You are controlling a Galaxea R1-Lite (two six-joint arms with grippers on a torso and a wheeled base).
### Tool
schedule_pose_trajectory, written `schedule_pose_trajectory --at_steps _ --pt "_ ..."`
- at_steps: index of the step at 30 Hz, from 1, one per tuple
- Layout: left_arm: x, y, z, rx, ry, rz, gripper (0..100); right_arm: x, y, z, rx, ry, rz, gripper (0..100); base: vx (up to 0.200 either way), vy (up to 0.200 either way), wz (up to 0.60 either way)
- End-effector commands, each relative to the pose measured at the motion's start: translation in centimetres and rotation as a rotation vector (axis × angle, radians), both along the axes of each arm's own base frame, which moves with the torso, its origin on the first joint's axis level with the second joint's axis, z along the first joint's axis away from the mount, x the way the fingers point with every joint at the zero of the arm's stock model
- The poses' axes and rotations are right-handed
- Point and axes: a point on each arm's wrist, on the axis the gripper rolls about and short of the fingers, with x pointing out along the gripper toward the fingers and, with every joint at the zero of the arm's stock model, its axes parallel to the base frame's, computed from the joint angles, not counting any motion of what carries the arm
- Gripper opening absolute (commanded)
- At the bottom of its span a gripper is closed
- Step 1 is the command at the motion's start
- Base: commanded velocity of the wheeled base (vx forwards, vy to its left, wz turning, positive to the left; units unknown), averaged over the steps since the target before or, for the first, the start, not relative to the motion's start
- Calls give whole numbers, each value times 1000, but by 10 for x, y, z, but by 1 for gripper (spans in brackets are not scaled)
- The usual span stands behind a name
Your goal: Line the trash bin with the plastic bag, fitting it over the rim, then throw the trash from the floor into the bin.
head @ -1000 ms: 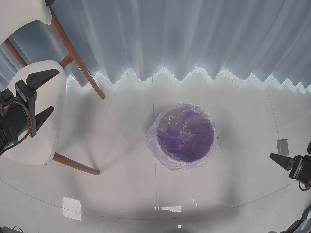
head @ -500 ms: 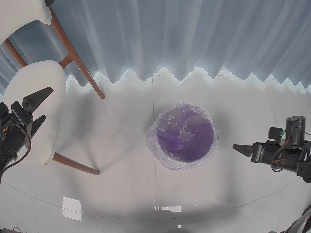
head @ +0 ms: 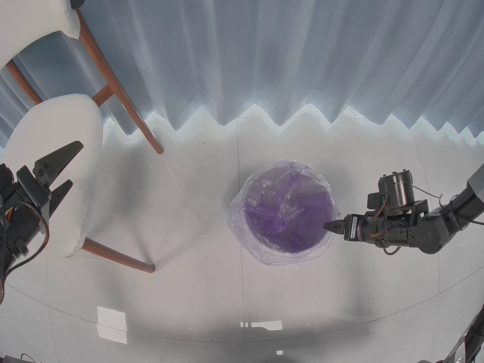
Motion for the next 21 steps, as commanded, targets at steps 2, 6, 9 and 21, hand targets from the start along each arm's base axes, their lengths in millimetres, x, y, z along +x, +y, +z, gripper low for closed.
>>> schedule_pose_trajectory --at_steps 2,6,9,21 --pt "3 0 -4 5 16 4 100 29 25 -12 50 106 -82 100 0 0 0" --pt "5 1 -8 8 36 10 100 33 39 -26 79 144 -140 100 0 0 0" --pt "6 1 -9 10 44 13 100 35 59 -46 156 205 -196 100 0 0 0" --pt "7 5 -9 9 42 34 100 61 68 -56 229 192 -310 0 0 0 0"
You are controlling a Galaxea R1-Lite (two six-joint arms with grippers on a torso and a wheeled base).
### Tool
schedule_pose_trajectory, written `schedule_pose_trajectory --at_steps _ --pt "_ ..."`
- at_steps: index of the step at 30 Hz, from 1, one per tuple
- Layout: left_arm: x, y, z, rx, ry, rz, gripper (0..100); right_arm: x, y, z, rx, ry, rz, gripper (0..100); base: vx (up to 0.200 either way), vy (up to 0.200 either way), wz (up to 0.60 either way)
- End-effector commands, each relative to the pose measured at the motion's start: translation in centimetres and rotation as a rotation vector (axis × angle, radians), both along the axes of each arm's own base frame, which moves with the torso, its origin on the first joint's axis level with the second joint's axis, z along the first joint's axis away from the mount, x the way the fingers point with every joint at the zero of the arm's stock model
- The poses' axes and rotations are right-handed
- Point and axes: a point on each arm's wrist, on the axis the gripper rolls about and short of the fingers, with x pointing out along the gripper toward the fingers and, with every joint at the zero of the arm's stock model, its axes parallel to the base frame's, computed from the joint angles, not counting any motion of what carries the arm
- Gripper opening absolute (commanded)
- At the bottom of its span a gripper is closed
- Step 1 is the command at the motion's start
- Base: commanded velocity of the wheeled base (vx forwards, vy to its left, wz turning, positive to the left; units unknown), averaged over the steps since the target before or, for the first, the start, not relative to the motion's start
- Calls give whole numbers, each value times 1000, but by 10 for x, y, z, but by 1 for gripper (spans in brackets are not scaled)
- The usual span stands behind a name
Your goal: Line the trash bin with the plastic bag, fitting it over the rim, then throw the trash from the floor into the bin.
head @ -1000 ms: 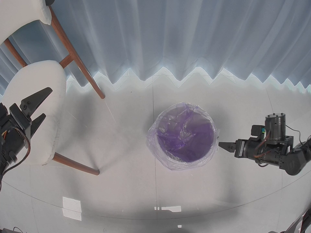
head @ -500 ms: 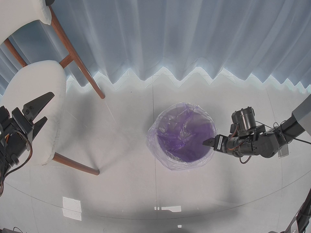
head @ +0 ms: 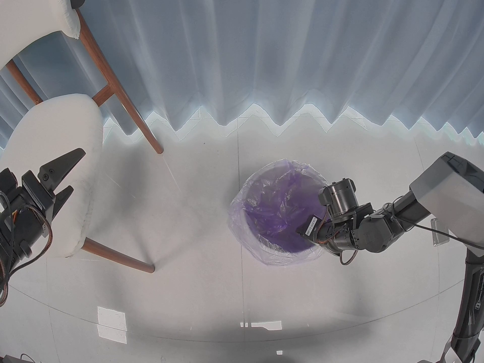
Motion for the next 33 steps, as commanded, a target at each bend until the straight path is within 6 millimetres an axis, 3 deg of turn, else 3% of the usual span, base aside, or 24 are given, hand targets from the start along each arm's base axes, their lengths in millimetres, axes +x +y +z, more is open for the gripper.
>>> schedule_pose_trajectory --at_steps 1,9,14,18,23,33 --pt "1 1 -1 2 6 8 100 7 0 -13 -7 21 -8 0 0 0 0" --pt "0 1 -2 4 7 6 100 6 -6 -9 -15 10 -3 0 0 0 0" --pt "-1 0 -2 41 -6 -3 100 6 -44 5 -159 -29 174 0 0 0 0" --pt "-1 0 -2 42 -5 0 100 6 -56 17 -231 -89 351 0 0 0 0" --pt "-1 1 -2 40 -4 7 100 16 -52 32 -233 -219 475 0 0 0 0" --pt "-9 5 -10 46 10 22 100 21 -44 28 -281 -341 682 0 0 0 0"
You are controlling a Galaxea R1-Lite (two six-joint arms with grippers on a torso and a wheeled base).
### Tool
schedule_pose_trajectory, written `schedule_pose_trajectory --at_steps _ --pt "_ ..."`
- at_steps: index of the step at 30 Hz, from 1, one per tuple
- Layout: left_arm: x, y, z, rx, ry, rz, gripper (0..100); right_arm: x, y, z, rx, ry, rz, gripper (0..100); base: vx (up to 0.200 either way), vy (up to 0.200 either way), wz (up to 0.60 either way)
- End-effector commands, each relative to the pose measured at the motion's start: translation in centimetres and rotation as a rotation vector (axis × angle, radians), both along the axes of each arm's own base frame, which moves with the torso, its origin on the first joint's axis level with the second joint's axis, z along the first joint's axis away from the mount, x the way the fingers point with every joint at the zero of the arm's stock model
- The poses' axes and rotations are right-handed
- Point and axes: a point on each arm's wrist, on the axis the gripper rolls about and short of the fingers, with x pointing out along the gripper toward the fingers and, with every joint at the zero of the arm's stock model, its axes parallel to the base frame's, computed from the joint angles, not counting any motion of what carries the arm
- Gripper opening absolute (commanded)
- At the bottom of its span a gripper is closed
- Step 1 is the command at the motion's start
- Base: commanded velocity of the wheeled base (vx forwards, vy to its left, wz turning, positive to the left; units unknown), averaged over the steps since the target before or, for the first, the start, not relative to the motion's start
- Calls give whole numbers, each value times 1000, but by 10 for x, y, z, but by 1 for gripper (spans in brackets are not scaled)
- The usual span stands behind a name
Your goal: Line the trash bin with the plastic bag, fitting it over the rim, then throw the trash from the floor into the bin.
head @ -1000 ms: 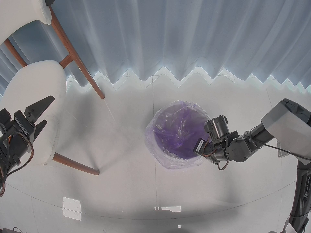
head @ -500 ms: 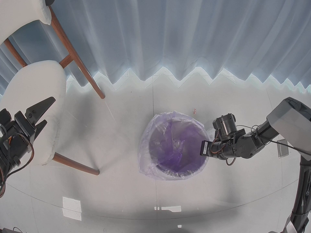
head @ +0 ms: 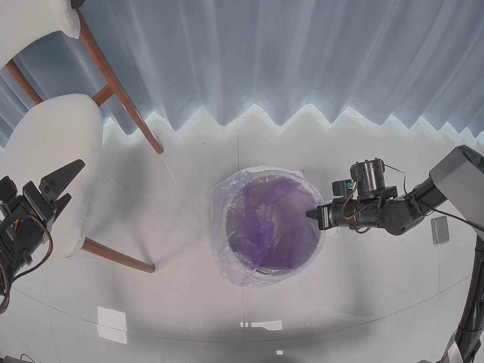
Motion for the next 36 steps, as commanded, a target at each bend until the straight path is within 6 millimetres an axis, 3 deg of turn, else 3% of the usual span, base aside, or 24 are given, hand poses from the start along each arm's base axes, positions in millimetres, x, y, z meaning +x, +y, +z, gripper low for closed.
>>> schedule_pose_trajectory --at_steps 1,7,8,17,25,30,36 --pt "-4 2 -2 0 0 10 100 0 4 1 -3 -13 21 0 0 0 0" --pt "-4 1 -2 9 -4 5 100 1 14 -5 -12 -16 47 0 0 0 0" --pt "-3 1 -2 15 -5 5 100 0 16 -6 -13 -15 52 100 0 0 0" --pt "-2 -6 -2 76 -17 -70 100 -4 18 -6 -4 -29 53 100 0 0 0" --pt "11 -30 14 118 -24 -193 100 -21 6 19 31 -50 14 100 0 0 0" --pt "32 -49 20 176 38 -247 100 -55 -9 39 89 -24 -57 100 0 0 0" --pt "44 -71 25 293 89 -344 100 -81 -49 47 89 -37 -186 100 0 0 0"
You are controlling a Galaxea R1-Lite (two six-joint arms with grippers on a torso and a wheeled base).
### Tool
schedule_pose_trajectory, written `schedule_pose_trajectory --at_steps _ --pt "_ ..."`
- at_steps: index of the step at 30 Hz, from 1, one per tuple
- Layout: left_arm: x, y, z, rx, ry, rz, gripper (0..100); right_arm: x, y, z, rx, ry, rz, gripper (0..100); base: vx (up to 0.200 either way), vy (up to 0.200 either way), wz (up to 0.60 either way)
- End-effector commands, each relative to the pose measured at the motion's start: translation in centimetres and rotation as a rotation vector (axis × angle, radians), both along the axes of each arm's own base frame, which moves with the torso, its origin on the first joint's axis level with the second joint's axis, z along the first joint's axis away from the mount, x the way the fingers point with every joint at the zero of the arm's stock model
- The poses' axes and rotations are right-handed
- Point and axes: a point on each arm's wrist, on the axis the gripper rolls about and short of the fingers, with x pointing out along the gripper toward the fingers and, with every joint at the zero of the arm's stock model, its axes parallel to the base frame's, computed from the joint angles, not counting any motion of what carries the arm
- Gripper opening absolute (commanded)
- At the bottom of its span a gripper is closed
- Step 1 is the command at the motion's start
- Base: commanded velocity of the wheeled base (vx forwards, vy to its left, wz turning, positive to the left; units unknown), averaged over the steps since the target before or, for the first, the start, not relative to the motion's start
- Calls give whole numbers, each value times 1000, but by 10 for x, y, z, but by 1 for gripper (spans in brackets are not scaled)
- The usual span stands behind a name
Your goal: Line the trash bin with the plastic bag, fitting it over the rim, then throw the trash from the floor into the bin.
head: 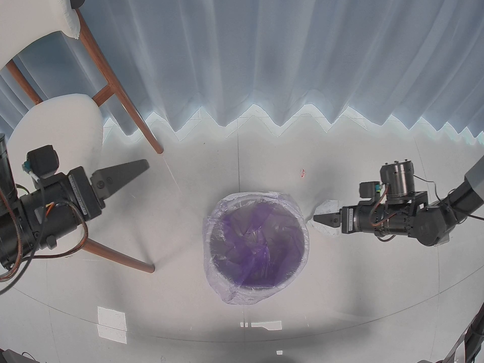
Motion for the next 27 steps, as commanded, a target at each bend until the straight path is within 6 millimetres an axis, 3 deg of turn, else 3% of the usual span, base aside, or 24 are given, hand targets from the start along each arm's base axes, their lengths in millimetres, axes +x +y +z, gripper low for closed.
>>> schedule_pose_trajectory --at_steps 1,8,9,12,13,14,16,23,27 --pt "20 -25 0 89 47 -80 100 -29 -36 22 9 -60 -114 100 0 0 0" --pt "57 -66 5 124 69 -132 100 -75 -72 30 42 -146 -257 100 0 0 0" --pt "61 -74 3 137 84 -141 0 -83 -72 31 60 -151 -268 100 0 0 0" --pt "76 -100 -7 174 131 -163 0 -110 -70 31 115 -158 -296 100 0 0 0" --pt "76 -100 -7 174 131 -163 0 -110 -70 31 115 -158 -296 100 0 0 0" --pt "77 -116 -20 215 176 -188 0 -124 -69 28 133 -150 -308 100 0 0 0" --pt "77 -128 -37 258 232 -206 0 -138 -68 25 140 -139 -312 100 0 0 0" --pt "82 -155 -79 352 337 -243 0 -156 -67 25 162 -144 -323 100 0 0 0" --pt "99 -173 -113 412 403 -239 0 -166 -65 32 189 -175 -327 100 0 0 0"
